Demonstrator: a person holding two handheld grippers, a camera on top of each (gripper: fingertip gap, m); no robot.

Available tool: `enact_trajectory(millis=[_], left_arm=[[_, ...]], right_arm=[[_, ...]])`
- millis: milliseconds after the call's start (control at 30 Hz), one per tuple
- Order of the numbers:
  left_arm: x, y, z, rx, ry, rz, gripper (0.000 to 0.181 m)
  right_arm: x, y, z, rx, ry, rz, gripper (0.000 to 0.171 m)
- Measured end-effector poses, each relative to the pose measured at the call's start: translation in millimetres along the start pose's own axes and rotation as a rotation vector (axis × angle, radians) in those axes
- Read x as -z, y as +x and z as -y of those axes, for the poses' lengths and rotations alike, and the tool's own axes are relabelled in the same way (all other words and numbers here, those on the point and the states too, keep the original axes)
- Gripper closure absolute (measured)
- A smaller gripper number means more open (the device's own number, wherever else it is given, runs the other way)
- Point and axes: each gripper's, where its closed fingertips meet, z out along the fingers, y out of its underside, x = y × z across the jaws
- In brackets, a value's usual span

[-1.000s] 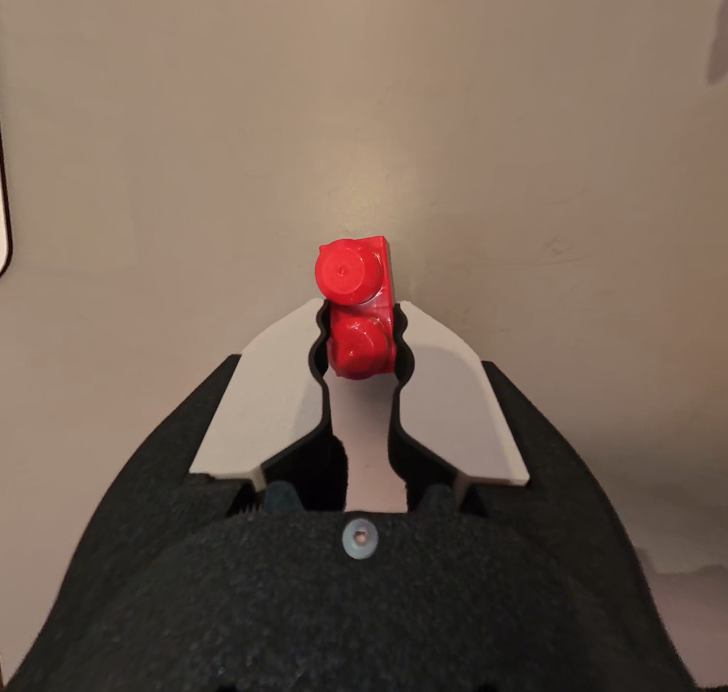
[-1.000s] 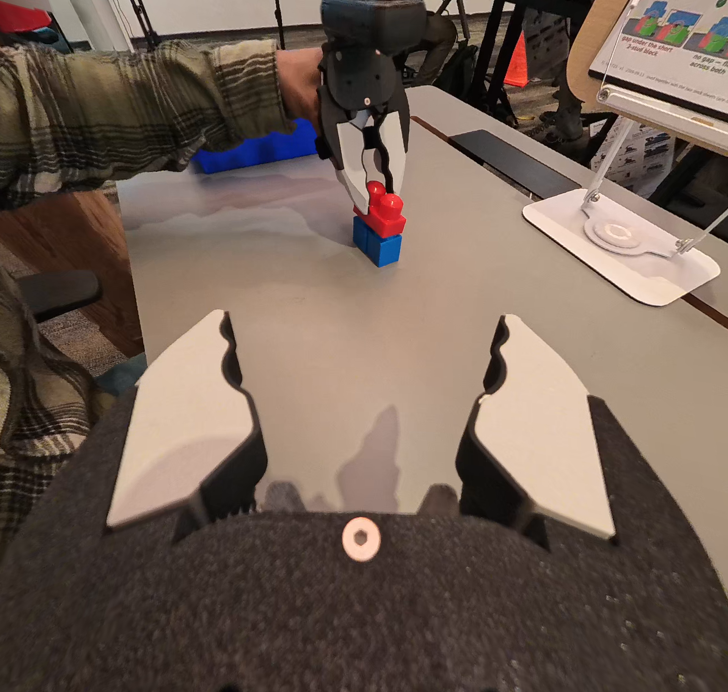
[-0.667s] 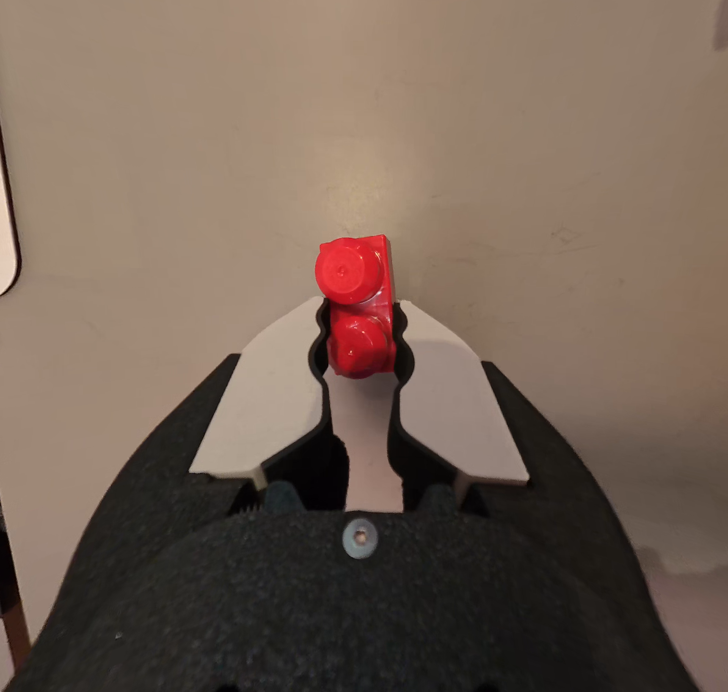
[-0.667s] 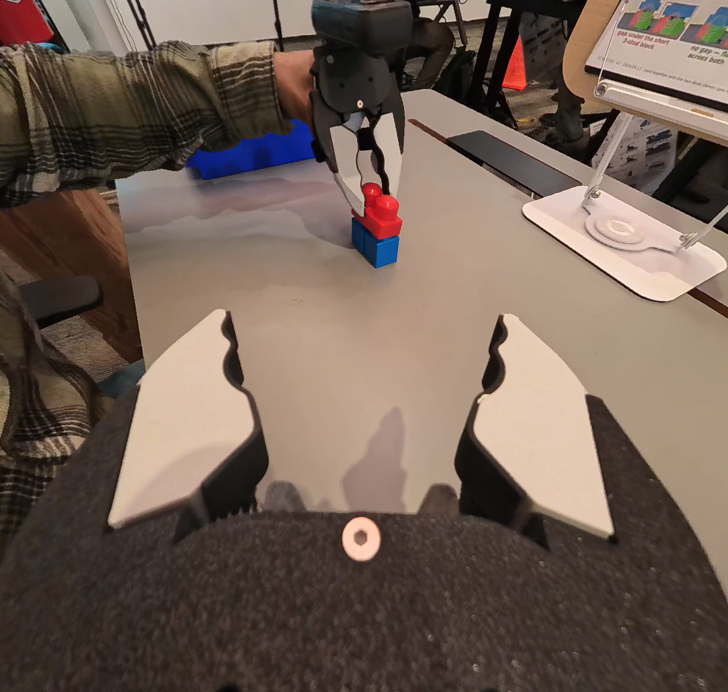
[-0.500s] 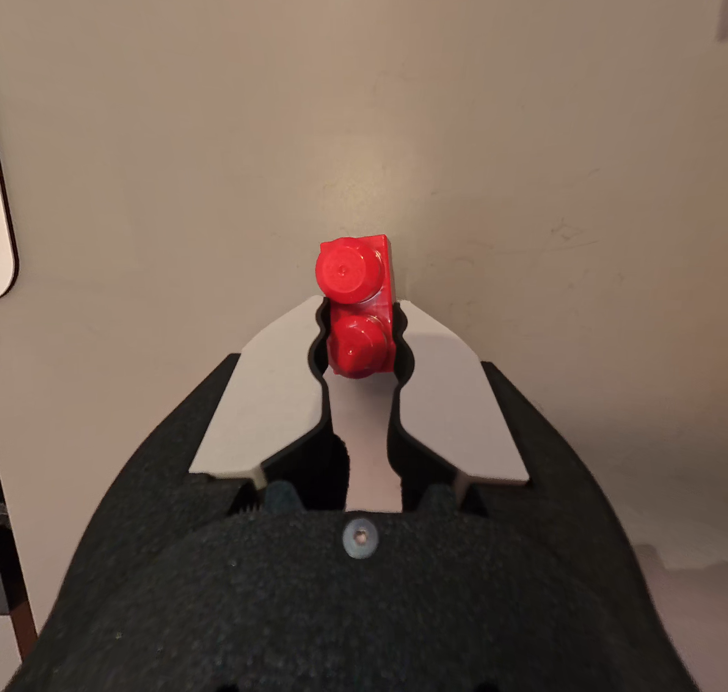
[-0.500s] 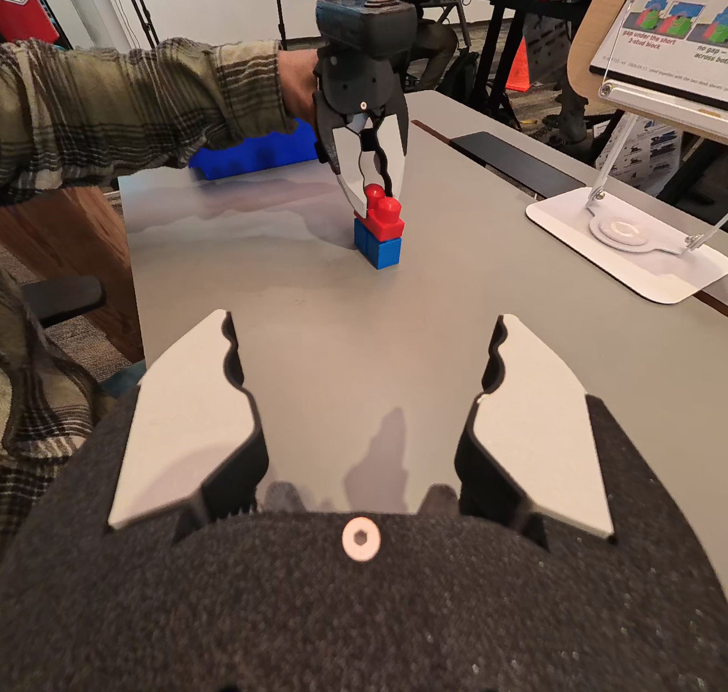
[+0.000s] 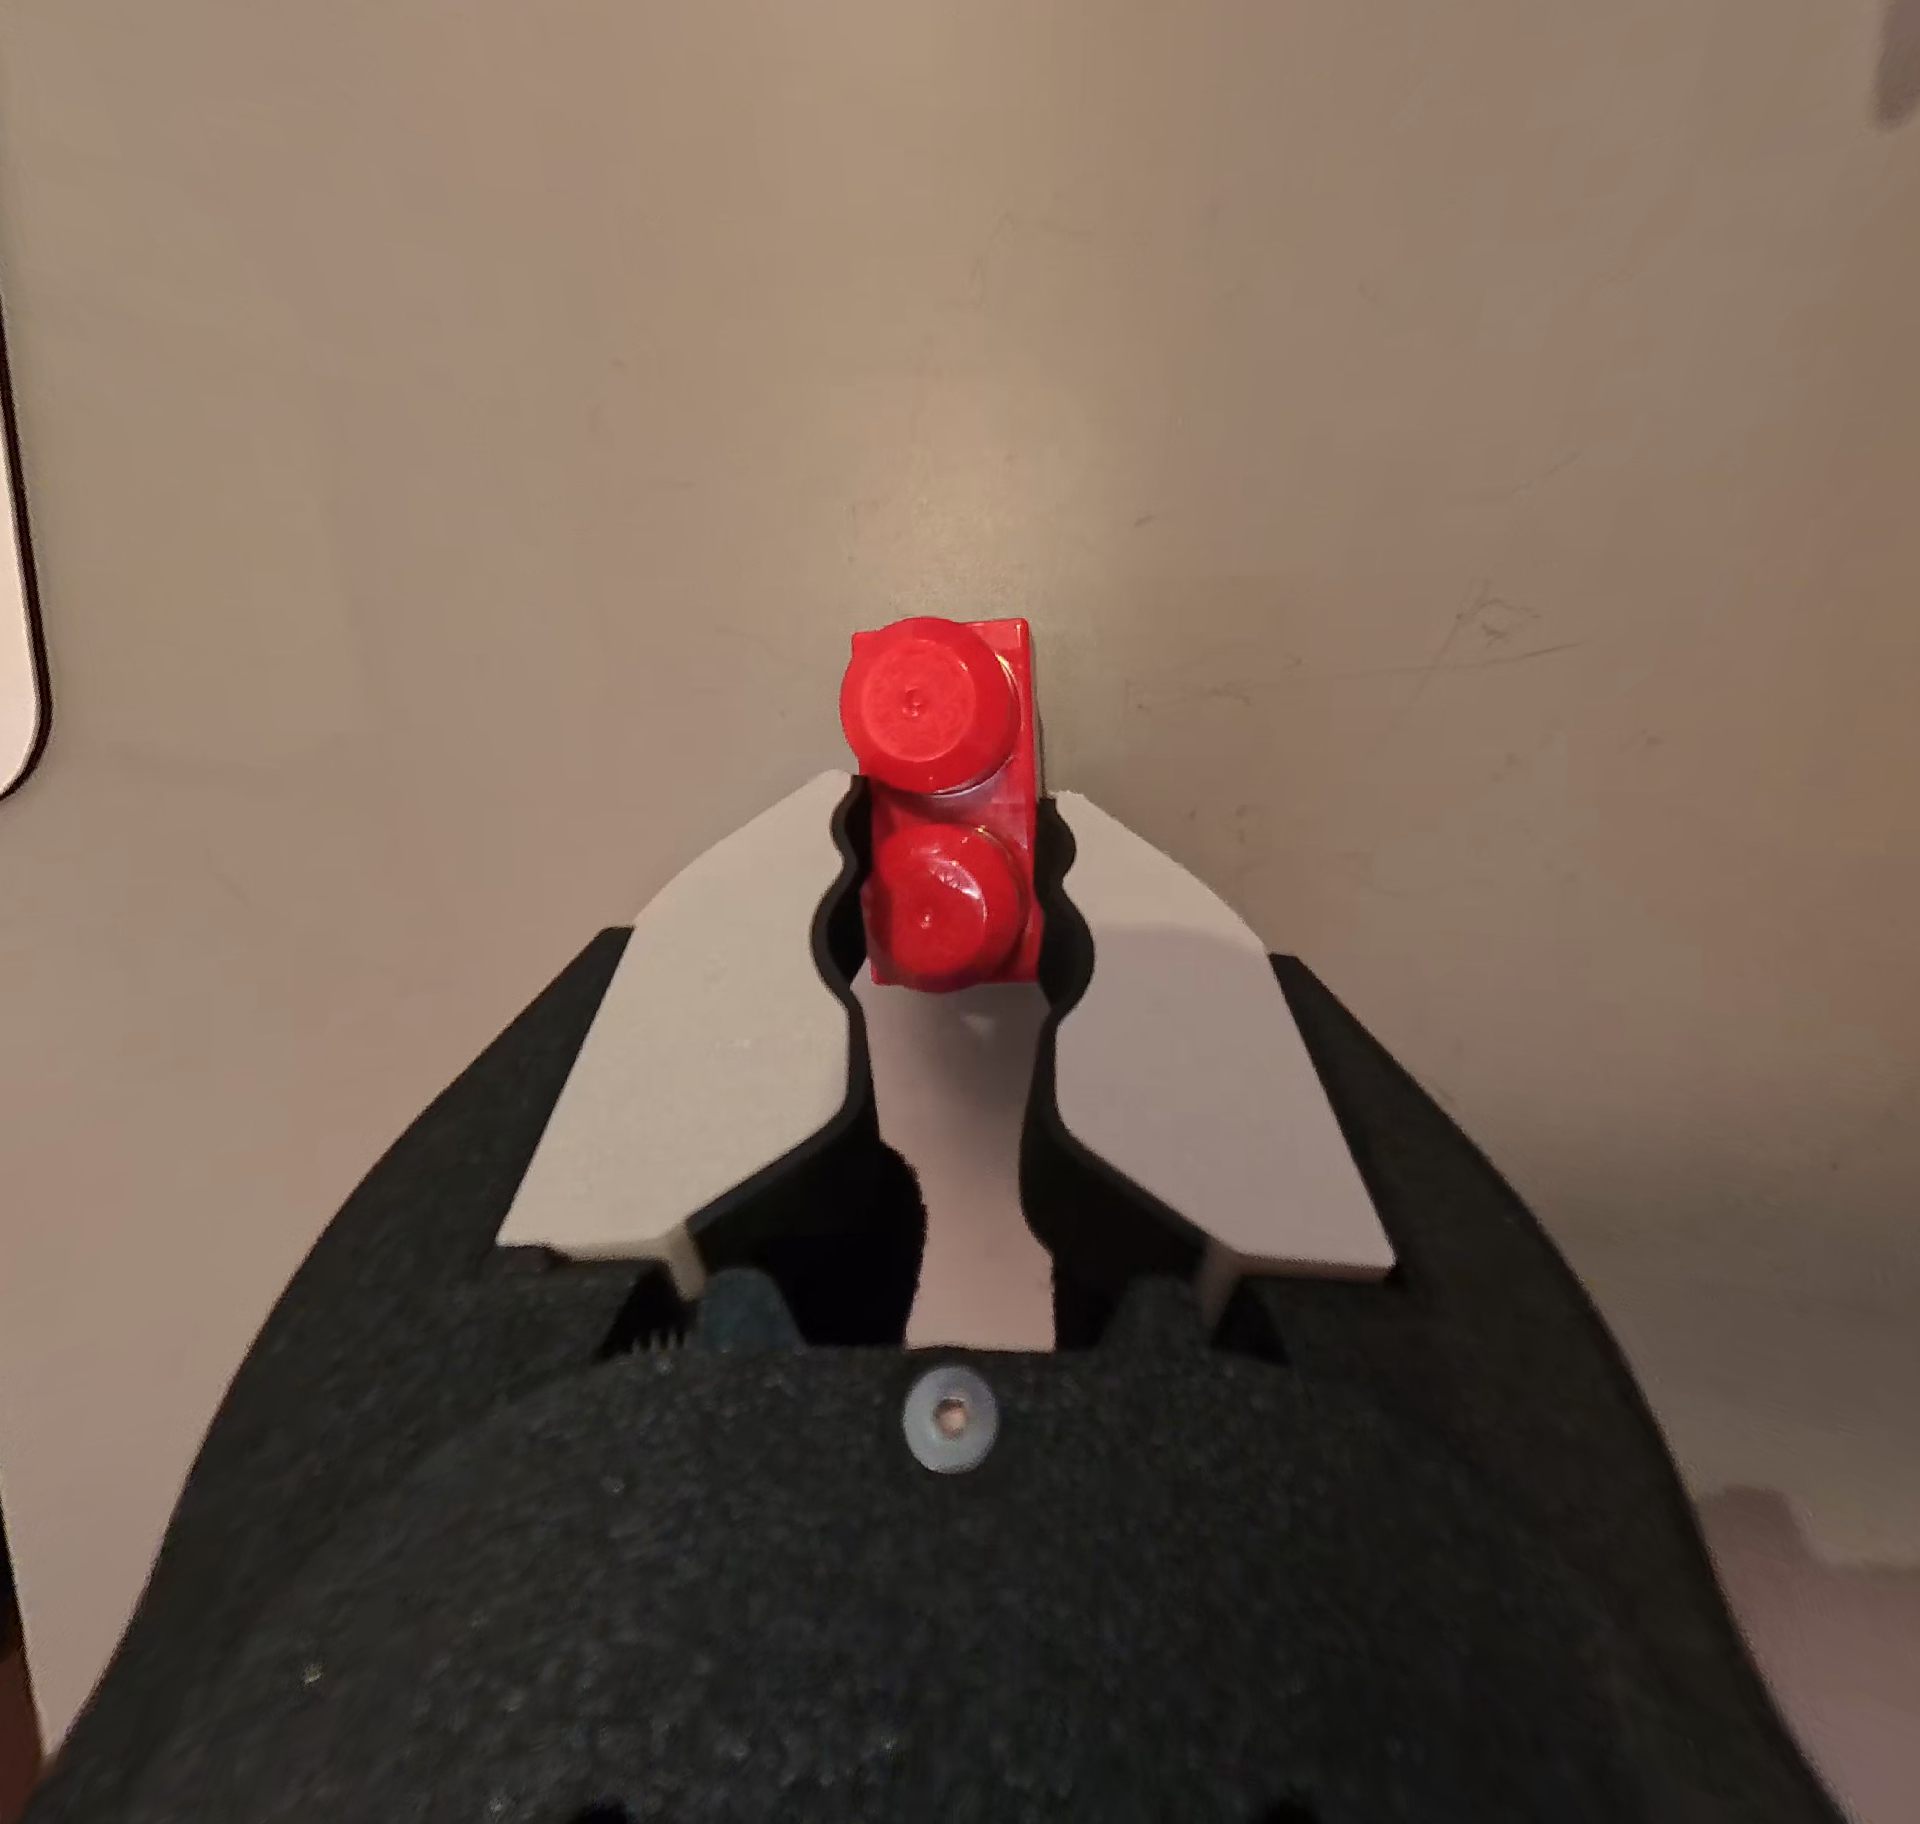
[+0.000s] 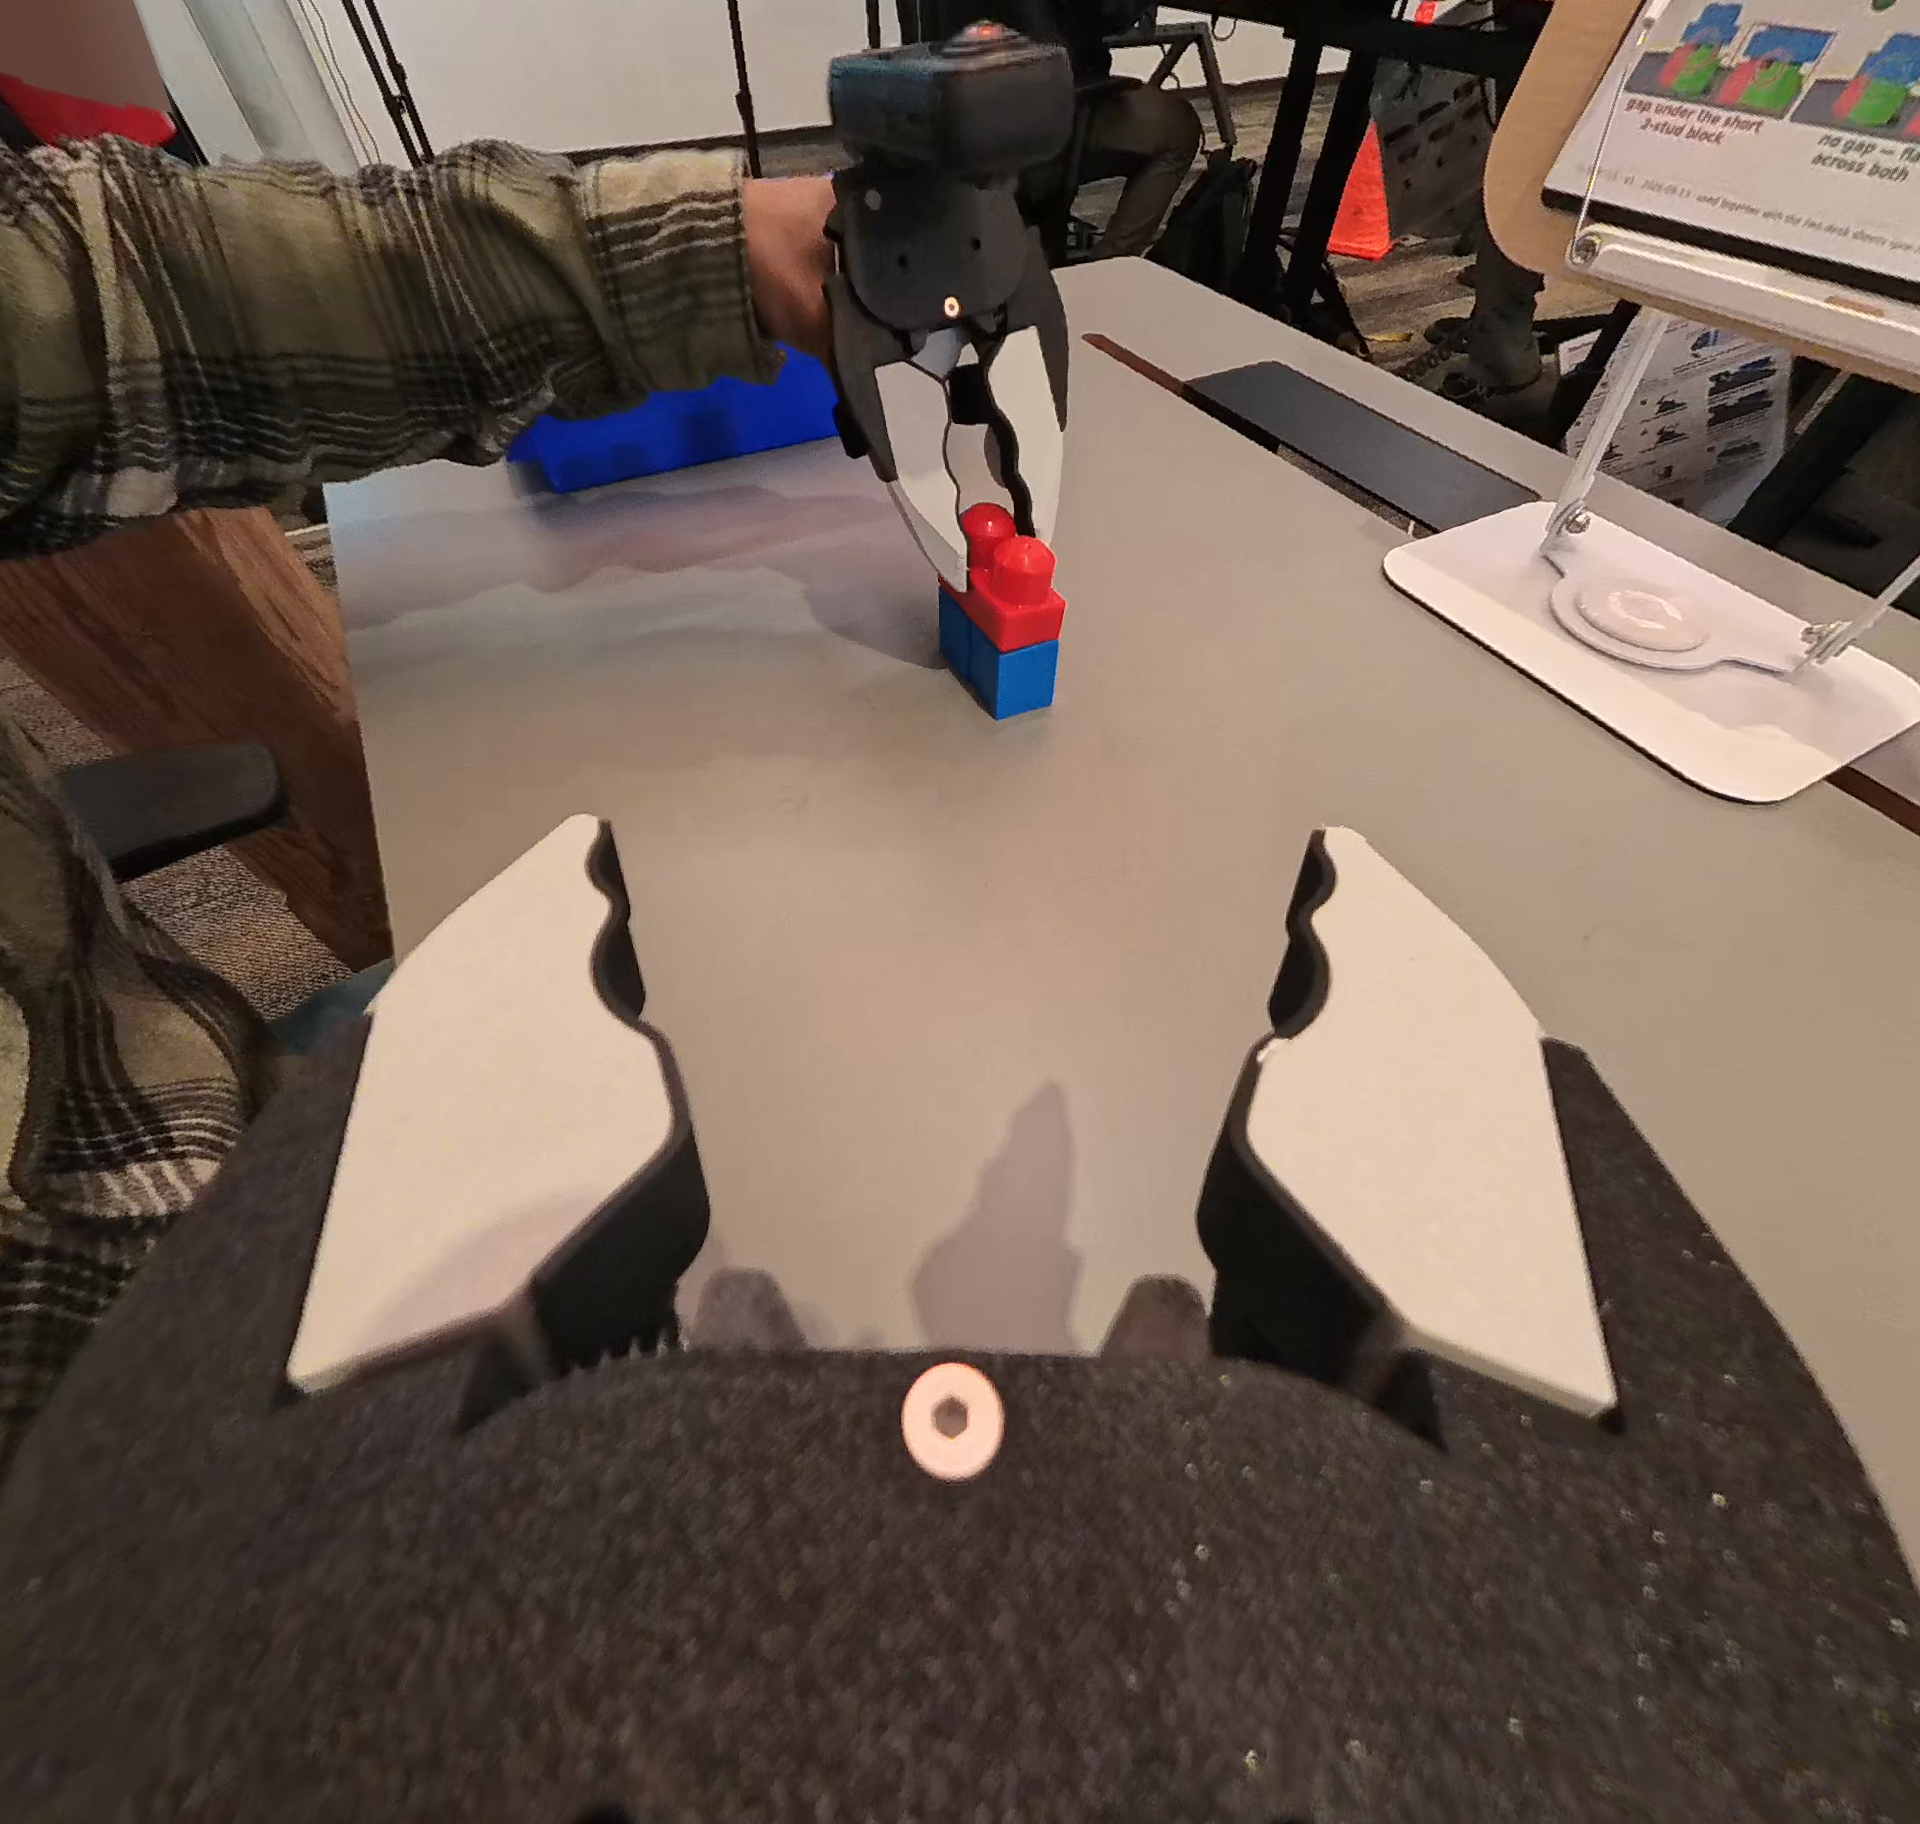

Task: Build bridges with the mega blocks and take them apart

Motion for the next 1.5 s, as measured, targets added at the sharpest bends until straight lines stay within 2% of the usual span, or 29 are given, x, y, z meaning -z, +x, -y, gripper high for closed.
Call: enact_trajectory(millis=[167,433,500,700,900,1100,1500], left_arm=[[0,0,1,-0.053,-0.064,0.024,0.151],[5,-4,5,-0.001,0.040,0.048,0.148],[10,-6,8,0.032,0.084,0.059,0.140],[21,-11,-7,0.162,0.180,0.149,0.095],[-2,-2,-34,0.257,0.245,0.203,0.091],[-25,-3,-37,0.300,0.254,0.203,0.089],[-41,-6,-32,0.284,0.236,0.153,0.116]], right_arm=[[9,-2,7,0.012,0.025,-0.024,0.051],[27,-5,15,0.012,0.053,-0.048,0.048],[28,-6,15,0.009,0.056,-0.051,0.047],[25,-5,9,0.002,0.049,-0.052,0.043],[20,-3,7,-0.011,0.045,-0.039,0.043],[16,-4,8,-0.005,0.039,-0.031,0.043],[16,-4,5,-0.009,0.032,-0.030,0.043]])
